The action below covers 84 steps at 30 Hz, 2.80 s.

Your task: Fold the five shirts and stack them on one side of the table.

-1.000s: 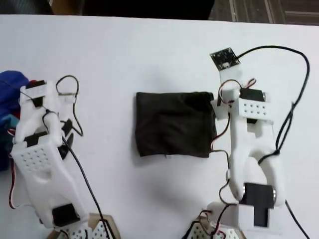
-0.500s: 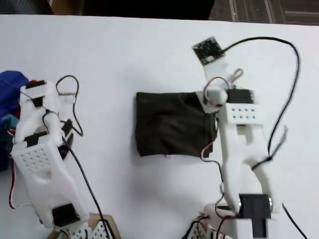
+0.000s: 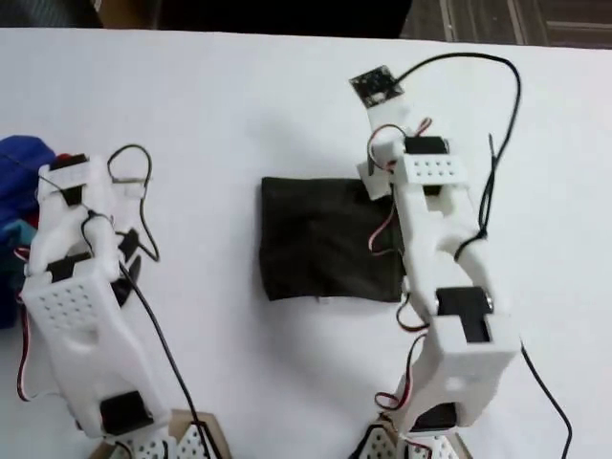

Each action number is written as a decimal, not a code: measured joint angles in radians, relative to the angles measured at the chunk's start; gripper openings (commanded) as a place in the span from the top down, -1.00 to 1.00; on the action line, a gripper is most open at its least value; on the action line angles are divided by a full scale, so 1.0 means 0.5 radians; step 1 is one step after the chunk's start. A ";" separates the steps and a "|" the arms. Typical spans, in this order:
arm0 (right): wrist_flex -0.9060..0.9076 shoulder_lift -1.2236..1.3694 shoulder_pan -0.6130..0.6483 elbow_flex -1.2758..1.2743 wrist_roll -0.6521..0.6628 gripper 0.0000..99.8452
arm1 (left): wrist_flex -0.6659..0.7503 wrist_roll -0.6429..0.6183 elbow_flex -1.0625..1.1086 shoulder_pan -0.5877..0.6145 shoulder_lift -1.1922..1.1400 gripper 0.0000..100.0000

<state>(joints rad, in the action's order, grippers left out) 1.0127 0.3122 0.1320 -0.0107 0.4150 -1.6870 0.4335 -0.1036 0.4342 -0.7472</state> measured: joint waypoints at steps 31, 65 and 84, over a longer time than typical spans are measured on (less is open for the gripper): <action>0.433 0.212 0.021 0.307 0.000 0.95 | 0.000 0.000 0.000 0.000 0.000 0.95; 0.752 -0.193 -0.071 0.436 0.003 0.53 | -0.006 0.000 0.021 0.000 0.003 0.95; 0.761 -0.218 0.055 0.031 -0.215 0.30 | -0.150 0.003 -0.282 -0.206 0.141 0.95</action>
<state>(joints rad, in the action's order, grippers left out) 1.3932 0.2033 0.1596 0.0046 0.3076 -1.7622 0.4350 -0.2447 0.3314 -0.6767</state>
